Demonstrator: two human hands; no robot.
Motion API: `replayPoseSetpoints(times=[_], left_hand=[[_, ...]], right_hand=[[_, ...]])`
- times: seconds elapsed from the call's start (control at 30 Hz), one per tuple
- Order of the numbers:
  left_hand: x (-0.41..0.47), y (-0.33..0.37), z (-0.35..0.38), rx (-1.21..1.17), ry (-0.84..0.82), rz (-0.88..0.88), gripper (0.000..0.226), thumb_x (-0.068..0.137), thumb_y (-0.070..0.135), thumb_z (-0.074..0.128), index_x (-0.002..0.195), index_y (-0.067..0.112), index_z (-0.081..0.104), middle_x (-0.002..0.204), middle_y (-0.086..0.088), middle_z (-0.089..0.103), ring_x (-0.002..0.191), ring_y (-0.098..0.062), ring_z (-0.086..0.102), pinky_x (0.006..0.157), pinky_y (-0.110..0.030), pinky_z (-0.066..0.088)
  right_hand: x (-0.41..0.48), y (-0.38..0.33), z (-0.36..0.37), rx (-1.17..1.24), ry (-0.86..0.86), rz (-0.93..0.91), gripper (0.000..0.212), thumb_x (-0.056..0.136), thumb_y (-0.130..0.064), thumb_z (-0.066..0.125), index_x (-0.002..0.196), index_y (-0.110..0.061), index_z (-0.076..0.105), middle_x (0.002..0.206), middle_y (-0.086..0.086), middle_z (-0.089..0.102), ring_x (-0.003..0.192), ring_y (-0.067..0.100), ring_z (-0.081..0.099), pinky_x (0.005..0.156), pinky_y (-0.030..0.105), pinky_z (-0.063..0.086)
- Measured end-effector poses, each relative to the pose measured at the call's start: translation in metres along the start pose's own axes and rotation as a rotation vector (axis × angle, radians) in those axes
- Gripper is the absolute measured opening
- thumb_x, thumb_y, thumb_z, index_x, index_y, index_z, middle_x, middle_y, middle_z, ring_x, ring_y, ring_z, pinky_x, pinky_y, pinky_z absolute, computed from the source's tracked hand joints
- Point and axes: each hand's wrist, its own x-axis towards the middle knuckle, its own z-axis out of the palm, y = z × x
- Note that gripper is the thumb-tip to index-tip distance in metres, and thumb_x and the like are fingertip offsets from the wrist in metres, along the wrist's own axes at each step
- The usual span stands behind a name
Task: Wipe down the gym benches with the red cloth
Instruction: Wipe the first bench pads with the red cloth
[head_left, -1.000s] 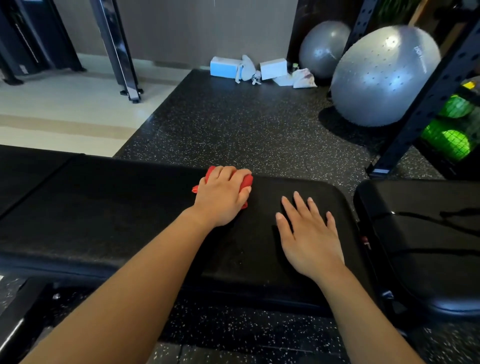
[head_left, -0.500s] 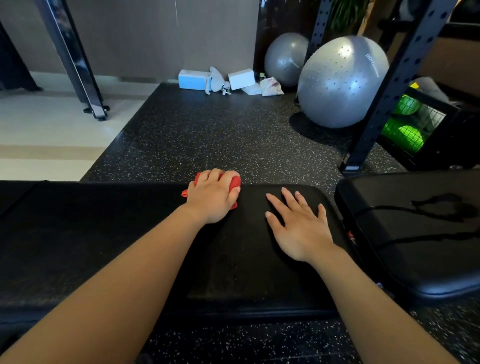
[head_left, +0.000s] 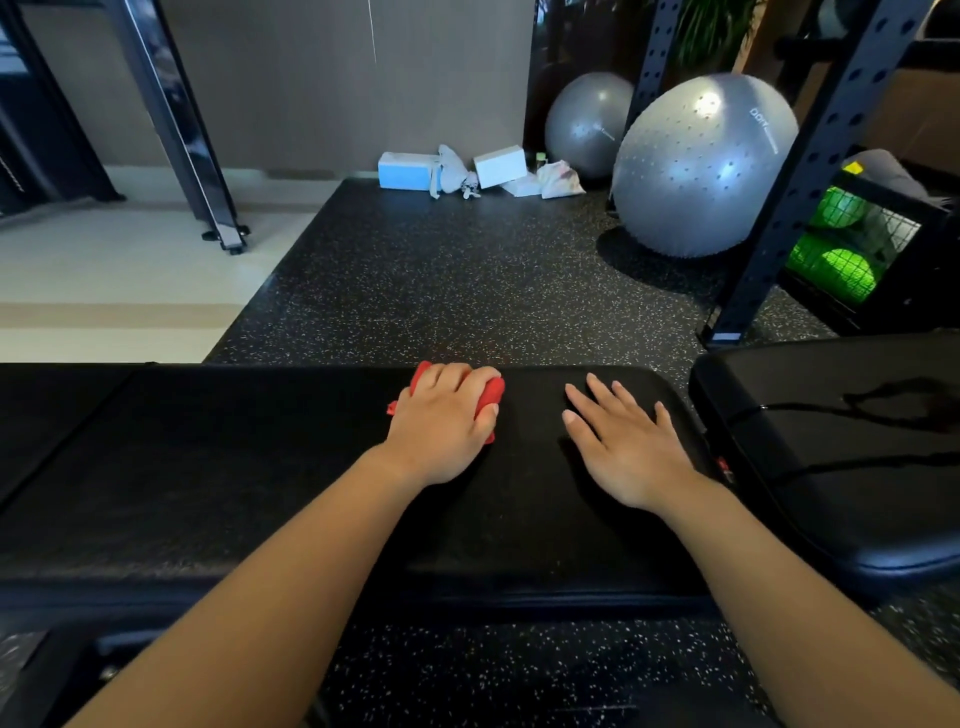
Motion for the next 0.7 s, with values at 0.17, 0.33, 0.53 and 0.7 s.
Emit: replayPoseSetpoints(times=[0.17,0.33,0.53,0.7], left_hand=[[0.012,0.004,0.002,0.022,-0.044,-0.047,0.046,0.099,0.044,0.031,0.143,0.033,0.026,0.144,0.004,0.032,0.136,-0.02,0.023,0.108,-0.045,0.026],[0.042,0.013,0.01,0.028,-0.047,-0.069,0.044,0.099,0.044,0.031,0.141,0.033,0.027,0.145,0.003,0.032,0.135,-0.022,0.023,0.109,-0.046,0.023],[0.064,0.026,0.01,0.015,-0.106,-0.14,0.043,0.099,0.043,0.029,0.141,0.032,0.028,0.145,0.0,0.032,0.136,-0.025,0.023,0.107,-0.049,0.024],[0.048,0.029,0.012,0.038,-0.042,-0.123,0.046,0.1,0.04,0.03,0.144,0.029,0.026,0.146,-0.002,0.032,0.135,-0.025,0.024,0.107,-0.048,0.025]], right_hand=[[0.0,0.02,-0.002,-0.015,0.021,0.045,0.054,0.098,-0.054,0.013,0.15,-0.041,0.008,0.159,-0.015,-0.006,0.146,0.01,-0.01,0.116,0.049,-0.004],[0.004,0.021,0.001,0.005,0.036,0.032,0.055,0.097,-0.055,0.011,0.15,-0.041,0.007,0.159,-0.015,-0.007,0.145,0.009,-0.012,0.117,0.047,-0.004],[0.006,0.021,0.001,0.011,0.033,0.03,0.054,0.098,-0.054,0.012,0.15,-0.042,0.008,0.159,-0.015,-0.006,0.145,0.009,-0.011,0.117,0.047,-0.004],[0.003,0.019,-0.002,0.032,0.024,0.029,0.053,0.099,-0.052,0.012,0.15,-0.04,0.01,0.159,-0.014,-0.005,0.146,0.01,-0.01,0.116,0.048,-0.004]])
